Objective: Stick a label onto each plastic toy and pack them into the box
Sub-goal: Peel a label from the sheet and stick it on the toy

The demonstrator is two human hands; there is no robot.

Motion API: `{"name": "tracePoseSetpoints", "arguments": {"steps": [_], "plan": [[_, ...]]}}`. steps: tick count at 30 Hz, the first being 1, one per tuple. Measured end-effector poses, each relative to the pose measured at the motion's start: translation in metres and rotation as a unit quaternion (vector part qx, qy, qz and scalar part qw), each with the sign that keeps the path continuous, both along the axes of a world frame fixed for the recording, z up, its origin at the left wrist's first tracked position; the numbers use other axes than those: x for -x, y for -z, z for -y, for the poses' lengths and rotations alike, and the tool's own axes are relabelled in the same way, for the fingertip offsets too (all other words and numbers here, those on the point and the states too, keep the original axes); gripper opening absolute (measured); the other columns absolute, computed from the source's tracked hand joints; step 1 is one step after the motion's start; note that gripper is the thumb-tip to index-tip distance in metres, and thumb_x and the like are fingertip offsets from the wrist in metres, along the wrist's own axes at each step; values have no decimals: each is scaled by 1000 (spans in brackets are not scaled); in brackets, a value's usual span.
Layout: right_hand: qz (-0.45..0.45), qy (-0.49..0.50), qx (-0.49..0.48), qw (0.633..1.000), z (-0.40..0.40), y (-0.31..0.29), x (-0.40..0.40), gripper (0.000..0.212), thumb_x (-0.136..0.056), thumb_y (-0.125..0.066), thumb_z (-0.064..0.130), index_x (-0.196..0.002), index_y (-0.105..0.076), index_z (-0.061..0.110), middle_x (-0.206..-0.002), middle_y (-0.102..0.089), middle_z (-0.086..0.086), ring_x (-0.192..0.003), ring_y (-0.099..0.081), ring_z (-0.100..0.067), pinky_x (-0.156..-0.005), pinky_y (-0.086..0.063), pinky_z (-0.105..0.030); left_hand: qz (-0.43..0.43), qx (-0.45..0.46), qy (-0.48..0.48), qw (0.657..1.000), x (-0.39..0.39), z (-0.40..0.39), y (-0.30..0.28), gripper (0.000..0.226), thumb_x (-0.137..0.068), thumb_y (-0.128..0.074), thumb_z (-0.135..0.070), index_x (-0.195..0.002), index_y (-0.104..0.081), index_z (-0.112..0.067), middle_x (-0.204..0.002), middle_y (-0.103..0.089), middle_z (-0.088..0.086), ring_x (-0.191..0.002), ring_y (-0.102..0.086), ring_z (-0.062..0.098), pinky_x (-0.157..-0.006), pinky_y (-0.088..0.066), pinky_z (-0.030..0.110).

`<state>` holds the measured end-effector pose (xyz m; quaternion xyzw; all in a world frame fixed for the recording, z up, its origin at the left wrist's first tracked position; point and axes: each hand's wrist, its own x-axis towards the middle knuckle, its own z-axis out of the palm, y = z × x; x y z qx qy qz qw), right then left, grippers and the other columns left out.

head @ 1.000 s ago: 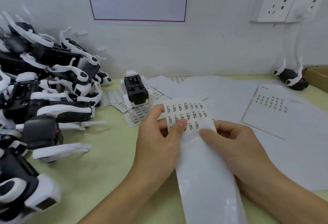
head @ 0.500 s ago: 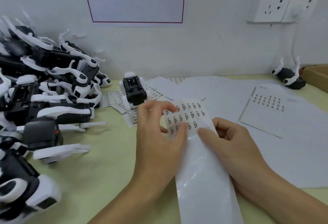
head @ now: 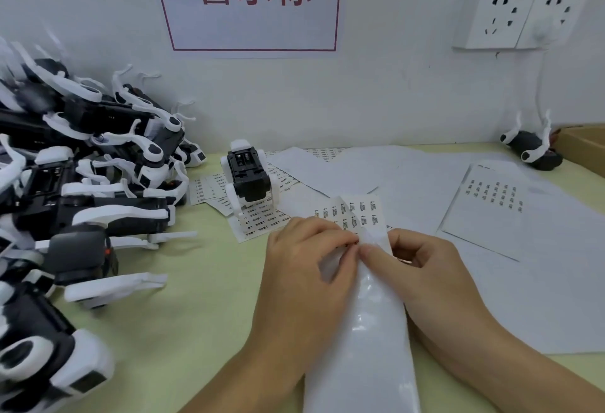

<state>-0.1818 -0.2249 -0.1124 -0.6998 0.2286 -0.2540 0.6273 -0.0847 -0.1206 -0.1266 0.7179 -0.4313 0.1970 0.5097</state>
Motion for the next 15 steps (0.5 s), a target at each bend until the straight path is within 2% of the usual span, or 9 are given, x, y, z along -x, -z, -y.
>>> {"name": "tracePoseSetpoints", "arguments": {"steps": [4,7,11,15], "plan": [[16,-5,11,1000,0,1,1,18,-87,-70,21,-74,-74,9,-72,-69,-16,-63,-62,-17,-63,-46,-30,9,-3,-1,1000,-1,-1,1,7,-80,-71,-14,-84,-77,-16,-84,-69,-10,-83,-63,10,-77,-52,31],[19,-8,46,999,-1,2,1,19,-88,-68,21,-77,-74,7,-78,-66,-25,-65,-58,-19,-66,-43,-33,13,-13,-1,1000,-2,0,1,6,-81,-71,-12,-83,-76,-15,-83,-69,-8,-81,-62,9,-75,-48,23],[25,-12,76,997,-3,1,2,23,-91,-65,18,-71,-73,9,-64,-60,-18,-59,-50,-10,-58,-38,-23,-2,-19,11,1000,-3,-2,1,6,-84,-70,-13,-82,-76,-15,-81,-67,-8,-79,-61,8,-73,-48,22],[22,-22,94,995,-3,2,2,28,-92,-64,16,-72,-65,-3,-71,-54,-31,-63,-44,-14,-61,-32,-30,-2,-20,13,1000,-2,-2,1,9,-84,-68,-11,-82,-77,-13,-77,-65,-5,-73,-60,12,-67,-47,25]]}}
